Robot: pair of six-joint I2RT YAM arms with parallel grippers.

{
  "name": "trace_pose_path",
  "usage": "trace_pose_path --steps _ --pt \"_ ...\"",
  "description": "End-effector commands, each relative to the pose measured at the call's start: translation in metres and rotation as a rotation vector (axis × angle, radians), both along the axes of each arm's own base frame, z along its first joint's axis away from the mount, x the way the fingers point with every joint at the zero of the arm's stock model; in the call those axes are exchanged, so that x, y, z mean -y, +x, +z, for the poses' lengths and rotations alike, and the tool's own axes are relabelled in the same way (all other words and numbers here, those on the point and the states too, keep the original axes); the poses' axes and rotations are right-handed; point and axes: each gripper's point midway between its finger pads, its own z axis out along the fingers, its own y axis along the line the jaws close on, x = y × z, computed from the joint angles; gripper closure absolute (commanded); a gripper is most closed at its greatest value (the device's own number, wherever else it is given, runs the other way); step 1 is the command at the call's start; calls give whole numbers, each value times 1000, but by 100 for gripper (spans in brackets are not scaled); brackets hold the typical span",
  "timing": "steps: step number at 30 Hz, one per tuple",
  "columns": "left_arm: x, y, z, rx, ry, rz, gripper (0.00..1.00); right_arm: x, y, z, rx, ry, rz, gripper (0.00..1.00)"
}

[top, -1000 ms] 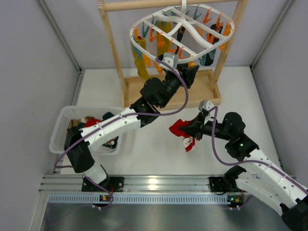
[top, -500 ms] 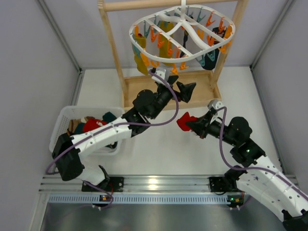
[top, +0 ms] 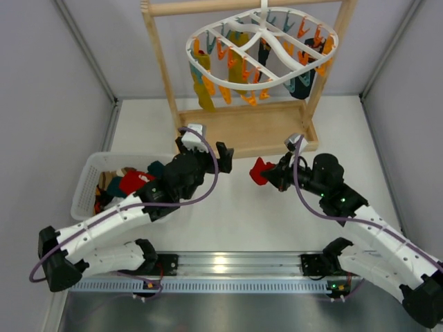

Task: Remove the socks clipped to the hanger

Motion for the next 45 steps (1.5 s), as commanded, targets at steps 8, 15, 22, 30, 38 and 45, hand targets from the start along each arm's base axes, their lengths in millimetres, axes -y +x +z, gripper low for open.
trace_pose_path --steps 8,15,22,30,38,45 --pt "-177 -40 -25 -289 290 483 1 -73 20 54 56 107 108 100" --pt "-288 -80 40 -158 286 820 1 -158 24 80 83 144 186 100" --pt "-321 -102 31 -95 215 975 1 -273 10 72 58 161 309 100" --pt "-323 -111 27 -73 113 952 1 -370 -12 55 12 177 437 100" --pt "-329 -118 15 -52 1 976 1 -402 -26 30 -44 155 504 66" --pt "-337 -129 14 -20 -114 980 1 -369 -23 47 13 141 459 41"
